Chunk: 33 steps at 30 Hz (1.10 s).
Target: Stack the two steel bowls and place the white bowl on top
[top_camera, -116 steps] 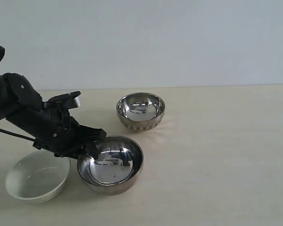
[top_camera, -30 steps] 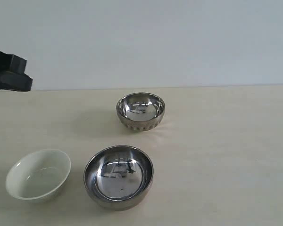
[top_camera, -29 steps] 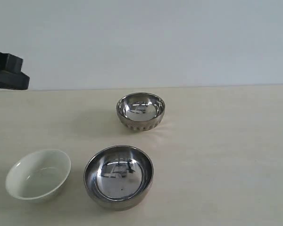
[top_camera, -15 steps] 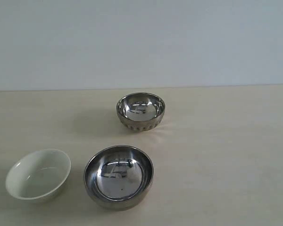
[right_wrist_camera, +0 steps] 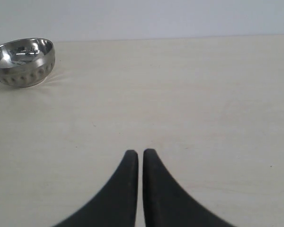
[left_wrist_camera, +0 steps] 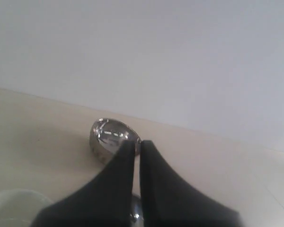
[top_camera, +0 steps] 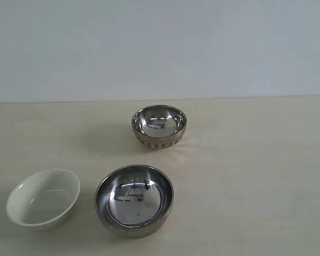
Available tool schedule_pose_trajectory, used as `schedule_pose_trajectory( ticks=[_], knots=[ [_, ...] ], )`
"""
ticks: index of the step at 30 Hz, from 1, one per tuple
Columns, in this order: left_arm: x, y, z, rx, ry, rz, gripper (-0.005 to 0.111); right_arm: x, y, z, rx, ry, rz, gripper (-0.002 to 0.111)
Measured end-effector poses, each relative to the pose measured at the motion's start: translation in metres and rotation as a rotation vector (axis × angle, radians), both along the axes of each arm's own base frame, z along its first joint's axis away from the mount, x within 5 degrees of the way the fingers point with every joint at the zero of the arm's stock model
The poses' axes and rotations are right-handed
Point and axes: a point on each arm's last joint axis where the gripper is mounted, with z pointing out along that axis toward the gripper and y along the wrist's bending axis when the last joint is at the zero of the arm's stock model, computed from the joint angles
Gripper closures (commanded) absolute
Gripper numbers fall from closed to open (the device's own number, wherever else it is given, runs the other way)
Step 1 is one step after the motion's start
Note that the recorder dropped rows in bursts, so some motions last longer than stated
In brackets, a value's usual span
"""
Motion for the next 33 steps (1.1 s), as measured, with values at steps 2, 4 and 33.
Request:
schedule_pose_trajectory(
  ticks=[2,4,33],
  knots=[
    [-0.006,0.003,0.003,-0.005,-0.041,0.032,0.103,0.000,0.000,0.000,0.000,0.000,0.000,0.108],
    [-0.014,0.006,0.007,-0.010,-0.087,0.056,0.103,0.000,0.000,0.000,0.000,0.000,0.000,0.108],
    [-0.032,0.028,-0.039,0.221,-0.315,0.331,0.103,0.000,0.000,-0.001,0.000,0.002,0.000,0.108]
  ],
)
